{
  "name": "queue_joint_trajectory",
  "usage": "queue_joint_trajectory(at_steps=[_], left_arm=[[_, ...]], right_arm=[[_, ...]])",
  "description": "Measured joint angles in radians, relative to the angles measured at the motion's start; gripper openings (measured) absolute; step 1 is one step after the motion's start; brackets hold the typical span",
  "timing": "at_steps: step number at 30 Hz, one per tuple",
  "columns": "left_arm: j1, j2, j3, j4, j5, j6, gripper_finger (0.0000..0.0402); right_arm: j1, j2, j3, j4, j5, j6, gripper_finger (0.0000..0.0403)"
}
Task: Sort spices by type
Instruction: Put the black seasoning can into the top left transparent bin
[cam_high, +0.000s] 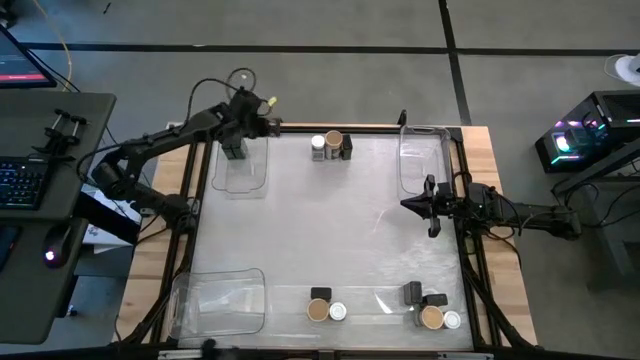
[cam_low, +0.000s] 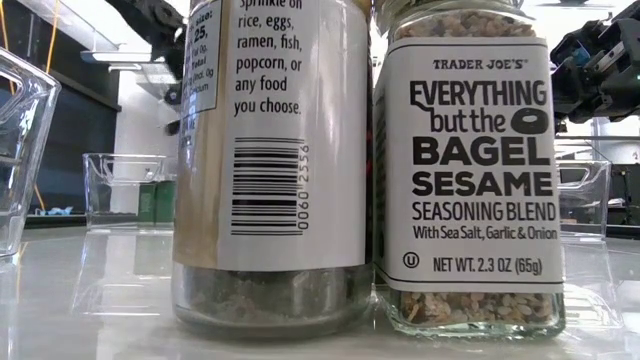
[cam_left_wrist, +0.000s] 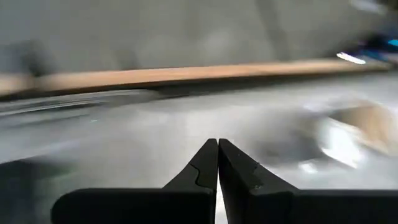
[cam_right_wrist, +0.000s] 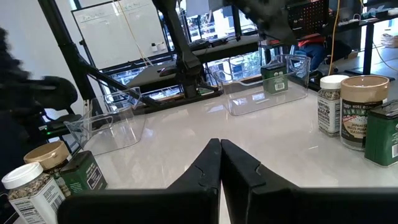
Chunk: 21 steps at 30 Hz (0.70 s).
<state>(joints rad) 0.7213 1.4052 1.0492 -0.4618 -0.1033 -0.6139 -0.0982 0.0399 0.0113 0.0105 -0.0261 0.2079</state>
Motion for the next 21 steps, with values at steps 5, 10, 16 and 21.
queue_joint_trajectory(at_steps=[5, 10, 16, 21], left_arm=[[-0.26, -0.032, 0.0, 0.163, 0.156, 0.117, 0.0], [-0.559, -0.033, 0.0, 0.288, 0.361, 0.206, 0.0], [-0.724, -0.055, -0.002, 0.529, 0.405, 0.12, 0.0], [-0.685, -0.126, -0.001, 0.702, 0.326, 0.078, 0.0]], right_arm=[[0.0, 0.0, 0.0, 0.0, 0.0, 0.0, 0.0], [0.0, 0.0, 0.0, 0.0, 0.0, 0.0, 0.0], [0.0, 0.0, 0.0, 0.006, 0.005, -0.008, 0.0], [0.0, 0.003, -0.001, 0.292, 0.201, 0.187, 0.0]])
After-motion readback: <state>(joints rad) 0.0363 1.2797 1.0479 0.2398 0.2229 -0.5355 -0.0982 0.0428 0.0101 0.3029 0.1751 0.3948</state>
